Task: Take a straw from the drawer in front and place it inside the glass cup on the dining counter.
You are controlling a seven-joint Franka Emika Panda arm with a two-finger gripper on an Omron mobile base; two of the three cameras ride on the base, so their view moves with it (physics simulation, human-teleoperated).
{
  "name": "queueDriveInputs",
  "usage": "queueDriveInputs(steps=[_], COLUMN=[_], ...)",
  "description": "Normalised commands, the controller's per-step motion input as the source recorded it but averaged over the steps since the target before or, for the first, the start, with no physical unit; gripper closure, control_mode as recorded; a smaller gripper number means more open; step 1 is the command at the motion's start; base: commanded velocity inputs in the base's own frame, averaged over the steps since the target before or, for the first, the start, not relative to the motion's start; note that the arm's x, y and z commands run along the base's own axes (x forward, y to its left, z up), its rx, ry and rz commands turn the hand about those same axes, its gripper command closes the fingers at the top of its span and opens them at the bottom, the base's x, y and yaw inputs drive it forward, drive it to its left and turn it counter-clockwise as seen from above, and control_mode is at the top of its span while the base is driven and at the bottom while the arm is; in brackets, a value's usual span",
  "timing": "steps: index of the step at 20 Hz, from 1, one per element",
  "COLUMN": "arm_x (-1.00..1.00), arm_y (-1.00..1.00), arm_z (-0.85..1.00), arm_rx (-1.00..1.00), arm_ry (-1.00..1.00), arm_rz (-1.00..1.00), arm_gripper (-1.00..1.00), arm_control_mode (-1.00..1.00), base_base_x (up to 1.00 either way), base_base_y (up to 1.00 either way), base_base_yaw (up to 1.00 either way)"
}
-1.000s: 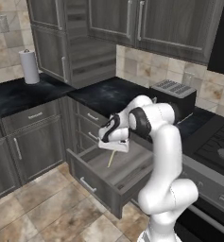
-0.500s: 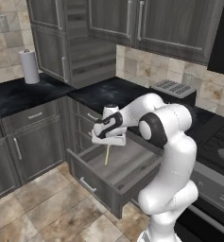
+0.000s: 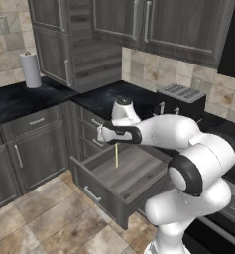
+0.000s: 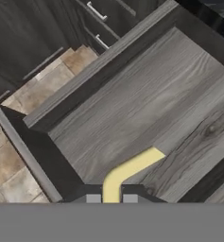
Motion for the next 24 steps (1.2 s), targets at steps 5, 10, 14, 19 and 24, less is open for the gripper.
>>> queueDriveInputs(steps=[5,10,14,19,24], arm_x=[-0.39,-0.43,-0.36,-0.04,-0.13], arm_y=[0.00,0.00,0.00,-0.02,-0.10], arm_z=[1.00,1.00,0.96,0.35,0.20], arm_rx=[0.00,0.00,0.00,0.02,0.01], arm_ry=[-0.16,-0.14,-0.21,-0.04,-0.07], arm_rz=[0.12,0.14,0.11,0.02,0.00], arm_gripper=[1.00,1.00,1.00,1.00,1.00], arm_control_mode=[-1.00,-1.00,-1.00,-1.00,-1.00], base_base_x=[0.00,0.00,0.00,0.00,0.00], base_base_y=[0.00,0.00,0.00,0.00,0.00], base_base_yaw=[0.00,0.00,0.00,0.00,0.00])
